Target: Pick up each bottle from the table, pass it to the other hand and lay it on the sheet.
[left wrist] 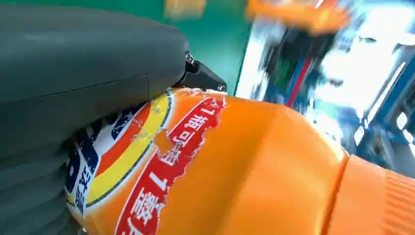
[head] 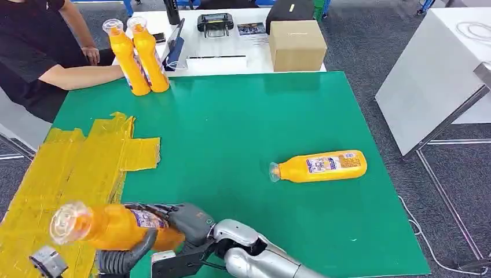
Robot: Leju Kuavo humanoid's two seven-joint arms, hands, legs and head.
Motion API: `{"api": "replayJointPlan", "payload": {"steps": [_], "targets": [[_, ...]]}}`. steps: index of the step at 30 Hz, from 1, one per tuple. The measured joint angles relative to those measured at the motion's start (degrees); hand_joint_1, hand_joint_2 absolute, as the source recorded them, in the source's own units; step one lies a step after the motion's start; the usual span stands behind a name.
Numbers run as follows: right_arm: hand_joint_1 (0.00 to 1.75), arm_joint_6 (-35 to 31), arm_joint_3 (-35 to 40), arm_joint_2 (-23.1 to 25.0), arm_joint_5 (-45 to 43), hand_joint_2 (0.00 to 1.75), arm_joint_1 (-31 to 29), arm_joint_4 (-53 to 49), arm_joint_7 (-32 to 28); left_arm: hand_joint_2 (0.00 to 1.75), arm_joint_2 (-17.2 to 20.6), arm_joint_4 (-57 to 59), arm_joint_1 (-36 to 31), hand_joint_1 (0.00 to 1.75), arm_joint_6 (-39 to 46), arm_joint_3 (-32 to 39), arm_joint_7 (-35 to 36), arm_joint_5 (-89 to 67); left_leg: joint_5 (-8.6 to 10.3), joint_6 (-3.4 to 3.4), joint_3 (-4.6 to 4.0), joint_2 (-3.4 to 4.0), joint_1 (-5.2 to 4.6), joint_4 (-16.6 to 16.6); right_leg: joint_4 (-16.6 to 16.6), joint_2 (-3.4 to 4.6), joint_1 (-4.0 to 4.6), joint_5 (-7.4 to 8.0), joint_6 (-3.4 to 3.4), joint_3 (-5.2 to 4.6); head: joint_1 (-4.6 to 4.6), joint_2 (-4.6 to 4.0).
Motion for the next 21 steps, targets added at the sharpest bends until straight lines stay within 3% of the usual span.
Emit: {"api": "replayJointPlan", "payload": {"steps": [2, 6, 21], "targets": [[0.00, -5.10, -3.04, -1.53, 2.30, 0.00, 3.74, -2.36, 2.41, 1.75, -0.04, -3.15, -2.10, 1.75, 17.38, 0.53, -6.30, -23.99, 0.00, 0.00, 0.00, -0.05, 0.00, 0.01, 0.00, -0.06, -0.01, 0.00, 0.00, 0.03, -0.02, 0.00], [0.00, -6.23, -8.36, -5.61, 5.05, 0.00, 8.10, -8.71, 2.06, 1.75, 0.09, -4.35, -4.15, 1.75, 30.90, 3.51, -7.37, -44.10, 0.00, 0.00, 0.00, -0.08, -0.03, 0.01, 0.00, -0.06, -0.03, 0.01, 0.01, 0.05, -0.04, 0.00], [0.00, -2.89, -28.20, -21.23, 1.88, 0.00, 15.10, -30.84, -0.35, 1.75, 1.66, -0.33, -6.37, 1.75, 45.65, 12.96, -5.23, -72.82, 0.00, 0.01, 0.02, -0.02, -0.10, 0.03, -0.01, -0.02, -0.16, 0.02, 0.02, 0.05, 0.00, 0.00]]}}
